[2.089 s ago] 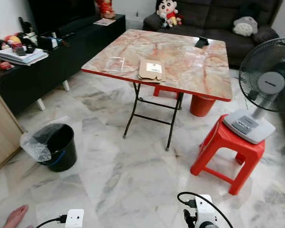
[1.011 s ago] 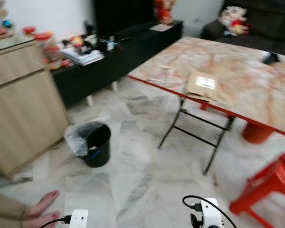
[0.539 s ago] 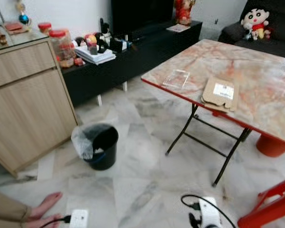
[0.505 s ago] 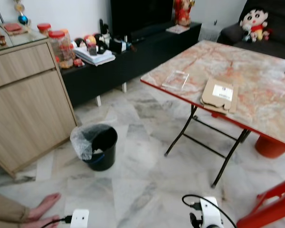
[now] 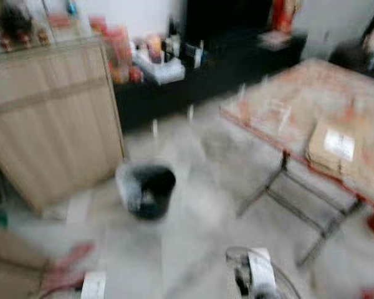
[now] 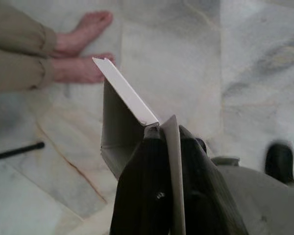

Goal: Picking trash to rubbish bin

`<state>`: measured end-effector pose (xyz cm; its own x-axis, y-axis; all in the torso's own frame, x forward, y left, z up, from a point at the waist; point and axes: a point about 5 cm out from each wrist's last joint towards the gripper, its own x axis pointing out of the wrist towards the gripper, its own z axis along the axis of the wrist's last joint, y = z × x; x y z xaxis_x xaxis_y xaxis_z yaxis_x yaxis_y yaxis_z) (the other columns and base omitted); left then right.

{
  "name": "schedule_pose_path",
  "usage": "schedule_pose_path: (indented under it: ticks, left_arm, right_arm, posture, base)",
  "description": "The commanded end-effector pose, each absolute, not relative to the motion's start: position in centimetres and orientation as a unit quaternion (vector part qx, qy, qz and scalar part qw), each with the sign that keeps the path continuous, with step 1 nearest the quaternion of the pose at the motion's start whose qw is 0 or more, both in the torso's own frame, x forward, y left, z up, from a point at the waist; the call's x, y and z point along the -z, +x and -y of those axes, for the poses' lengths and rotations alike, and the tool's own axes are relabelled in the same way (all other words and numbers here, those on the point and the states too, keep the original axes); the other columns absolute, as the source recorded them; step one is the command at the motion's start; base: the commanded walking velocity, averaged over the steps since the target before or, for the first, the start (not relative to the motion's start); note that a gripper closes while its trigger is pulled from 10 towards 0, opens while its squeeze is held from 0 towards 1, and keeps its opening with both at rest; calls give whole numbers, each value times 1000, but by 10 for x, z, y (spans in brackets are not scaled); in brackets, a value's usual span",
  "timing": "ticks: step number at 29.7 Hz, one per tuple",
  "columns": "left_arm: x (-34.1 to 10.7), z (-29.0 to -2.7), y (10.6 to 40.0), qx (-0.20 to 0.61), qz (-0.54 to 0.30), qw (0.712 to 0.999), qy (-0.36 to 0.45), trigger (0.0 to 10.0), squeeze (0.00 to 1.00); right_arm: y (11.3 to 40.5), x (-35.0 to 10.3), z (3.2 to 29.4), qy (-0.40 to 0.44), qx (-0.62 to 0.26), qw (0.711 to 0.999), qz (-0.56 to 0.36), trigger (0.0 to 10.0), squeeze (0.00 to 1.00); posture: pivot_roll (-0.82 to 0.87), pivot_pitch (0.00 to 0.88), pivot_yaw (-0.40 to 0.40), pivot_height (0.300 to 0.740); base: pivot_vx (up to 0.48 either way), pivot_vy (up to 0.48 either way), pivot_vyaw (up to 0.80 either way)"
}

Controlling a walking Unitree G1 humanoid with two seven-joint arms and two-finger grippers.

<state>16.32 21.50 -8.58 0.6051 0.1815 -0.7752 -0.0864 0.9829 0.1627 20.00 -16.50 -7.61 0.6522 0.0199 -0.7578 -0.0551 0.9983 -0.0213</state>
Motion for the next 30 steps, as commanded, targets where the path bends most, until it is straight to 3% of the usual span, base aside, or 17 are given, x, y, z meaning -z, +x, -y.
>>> schedule_pose_path:
  ticks: [1,12,19,30]
  left_arm:
    - [87,-208,164,-69,-441,894,46,10000,0]
    - [87,-208,164,-70,-440,894,45,10000,0]
    - [87,-208,164,-68,-441,894,46,10000,0]
    - [87,-207,164,-64,-440,894,47,10000,0]
  right_arm:
    - [195,78,173,-19,-5,905,-424,10000,0]
    - [197,77,172,-22,-10,906,-422,10000,0]
    - [197,77,172,-26,-13,907,-420,10000,0]
    - [197,77,171,-11,-8,907,-420,10000,0]
  posture:
    - [-33,35,-68,740]
    - [-29,34,-69,740]
    - [-31,29,-65,740]
    - [-26,18,-58,740]
  base:
    - [274,0,0]
    - [275,0,0]
    - [274,0,597]
    - [274,0,0]
